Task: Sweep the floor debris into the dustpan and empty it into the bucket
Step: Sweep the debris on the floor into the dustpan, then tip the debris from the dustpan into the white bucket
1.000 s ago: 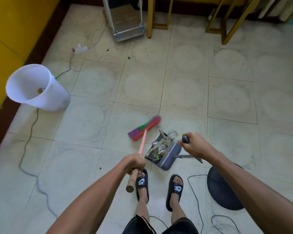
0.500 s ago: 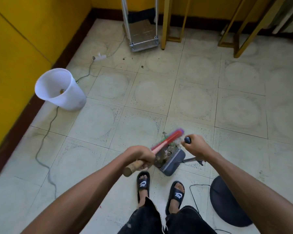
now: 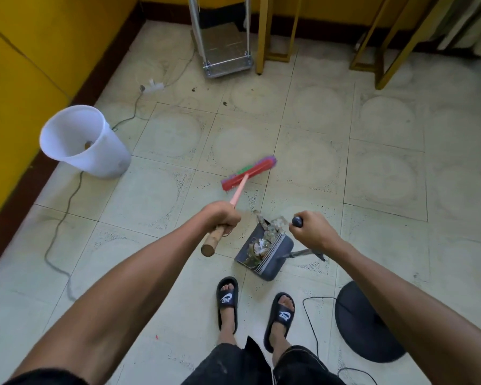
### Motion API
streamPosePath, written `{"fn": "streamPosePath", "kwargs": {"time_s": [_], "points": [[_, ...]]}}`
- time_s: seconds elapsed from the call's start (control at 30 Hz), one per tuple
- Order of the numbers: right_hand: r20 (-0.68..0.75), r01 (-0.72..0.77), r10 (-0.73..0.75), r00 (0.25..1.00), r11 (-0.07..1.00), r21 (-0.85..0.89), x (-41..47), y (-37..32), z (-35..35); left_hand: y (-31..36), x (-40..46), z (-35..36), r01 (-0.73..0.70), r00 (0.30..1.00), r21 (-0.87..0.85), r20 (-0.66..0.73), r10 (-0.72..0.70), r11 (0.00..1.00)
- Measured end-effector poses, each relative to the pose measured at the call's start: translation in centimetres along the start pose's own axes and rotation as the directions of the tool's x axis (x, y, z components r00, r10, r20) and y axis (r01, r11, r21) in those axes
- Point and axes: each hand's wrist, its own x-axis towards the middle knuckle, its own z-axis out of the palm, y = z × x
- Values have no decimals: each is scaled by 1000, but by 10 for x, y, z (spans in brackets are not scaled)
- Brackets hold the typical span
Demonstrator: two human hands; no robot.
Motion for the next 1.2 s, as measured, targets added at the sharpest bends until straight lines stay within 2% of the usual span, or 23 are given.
{"fn": "streamPosePath", "kwargs": {"time_s": [0.1,0.23,0.47,0.63,0.73,0.97,1.2], "points": [[-11,8,-8,1000,1000,-2,3,-10,-12,-13,-11,-12,23,998,-7,-51,-23,1000],[-18,119,-119,993,993,-16,15,-51,-43,-20,-38,-33,45,995,-20,-86,-46,999],[-88,263,-264,960,964,-23,45,-130,-93,-40,-70,-59,67,971,-228,-208,-115,971],[-93,314,-312,945,949,2,82,-199,-106,-77,-72,-97,27,948,-522,-256,-187,852],[-112,338,-334,936,941,21,114,-250,-114,-103,-61,-139,-9,928,-633,-294,-229,774],[-179,482,-481,858,875,-40,165,-380,-137,-158,-52,-233,-69,871,-746,-369,-324,663],[-121,625,-649,751,758,-185,211,-500,-135,-190,-50,-313,-132,833,-811,-402,-380,570]]}}
